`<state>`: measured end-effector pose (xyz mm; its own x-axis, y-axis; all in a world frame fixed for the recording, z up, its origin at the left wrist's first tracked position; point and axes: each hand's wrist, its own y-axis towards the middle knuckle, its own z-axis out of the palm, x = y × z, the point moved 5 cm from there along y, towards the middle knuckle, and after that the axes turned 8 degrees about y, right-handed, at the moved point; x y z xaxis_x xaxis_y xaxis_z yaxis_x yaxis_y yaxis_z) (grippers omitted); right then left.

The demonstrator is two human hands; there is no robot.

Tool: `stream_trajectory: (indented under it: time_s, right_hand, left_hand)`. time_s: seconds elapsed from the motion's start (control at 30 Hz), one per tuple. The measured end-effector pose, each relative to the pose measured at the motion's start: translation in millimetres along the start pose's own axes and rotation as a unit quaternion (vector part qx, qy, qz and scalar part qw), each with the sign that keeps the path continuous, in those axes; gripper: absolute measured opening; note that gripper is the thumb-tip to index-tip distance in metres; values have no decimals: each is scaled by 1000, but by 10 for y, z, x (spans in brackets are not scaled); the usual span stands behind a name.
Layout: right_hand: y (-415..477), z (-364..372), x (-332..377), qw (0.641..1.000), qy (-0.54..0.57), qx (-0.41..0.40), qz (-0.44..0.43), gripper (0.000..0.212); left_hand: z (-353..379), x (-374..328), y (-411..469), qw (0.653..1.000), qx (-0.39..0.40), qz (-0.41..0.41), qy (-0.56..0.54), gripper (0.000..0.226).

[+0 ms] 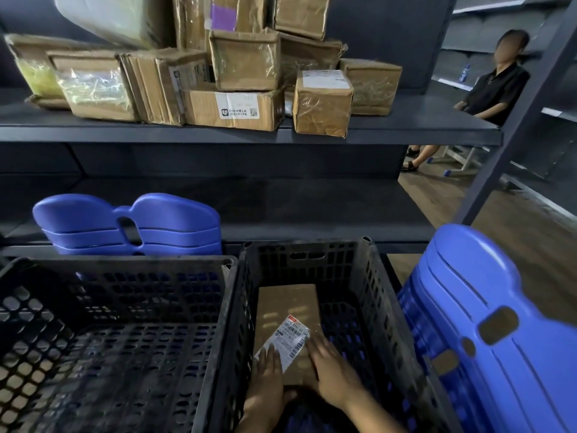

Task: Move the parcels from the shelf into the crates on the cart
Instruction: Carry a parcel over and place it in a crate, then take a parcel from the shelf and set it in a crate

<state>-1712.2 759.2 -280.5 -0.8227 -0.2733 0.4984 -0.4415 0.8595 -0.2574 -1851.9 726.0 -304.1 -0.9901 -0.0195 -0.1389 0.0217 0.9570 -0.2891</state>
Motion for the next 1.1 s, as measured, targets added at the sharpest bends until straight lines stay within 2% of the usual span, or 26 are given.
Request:
stream_trajectory:
  time_s: [0.03, 0.07, 0.1, 0.17, 0.2, 0.27, 0.33, 0.4, 0.47, 0.5, 0.57, 0.6, 0.67, 0.8, 0.93, 1.1]
  right_hand:
    - [-48, 31, 40, 998, -40, 32, -22, 89]
    - [-86, 60, 72, 995, -73, 58, -38, 87]
    - [-103, 76, 101, 991, -100, 72, -49, 82]
    - [-83, 72, 150, 989, -123, 66, -58, 72]
    - [-59, 72, 166, 989, -124, 57, -58, 70]
    - [-26, 104, 180, 989, -125, 45, -61, 68]
    - [-6, 155, 157, 990, -118, 36, -66, 68]
    - [10, 186, 121, 992, -106, 34, -61, 69]
    - [22, 177, 118, 993, -99, 41, -48, 73]
    - [22, 155, 134, 993, -96, 48, -41, 78]
    - [6, 63, 198, 994, -97, 51, -30, 84]
    - [-19, -6, 256, 992, -111, 47, -30, 81]
    - [-77, -197, 412, 987, -149, 38, -46, 72]
    - [-203, -725, 720, 988, -139, -6, -60, 63]
    - [-363, -1291, 1022, 987, -142, -40, -61, 63]
    - [-548, -2041, 1392, 987, -115, -91, -72, 61]
  left_hand:
    - [-9, -35, -14, 997, -48, 49, 35, 107]
    - [-51, -58, -29, 996, -47, 53, 55, 119]
    - [-92, -90, 5, 990, -102, 66, 72, 117]
    - [-102, -96, -21, 974, -180, 60, 123, 78]
    - [-33, -56, -1, 987, -124, 42, 95, 67]
    - [-97, -44, 32, 982, -144, 29, 115, 65]
    - [-17, -33, 18, 988, -95, 38, 119, 57]
    - [-47, -107, 32, 980, -138, 72, 125, 49]
    - [46, -49, 17, 985, -87, 73, 130, 49]
    - [-37, -37, 18, 986, -108, 66, 108, 51]
    - [-22, 47, -32, 994, 36, 12, 106, 59]
    - [-86, 22, -62, 991, 55, 25, 118, 64]
    - [-364, -29, -152, 993, 14, 32, 114, 63]
    - [-1048, -58, -322, 993, -60, 23, 101, 60]
    - [-1747, -127, -507, 992, -82, 25, 92, 63]
    - [-2689, -257, -707, 985, -150, 27, 76, 65]
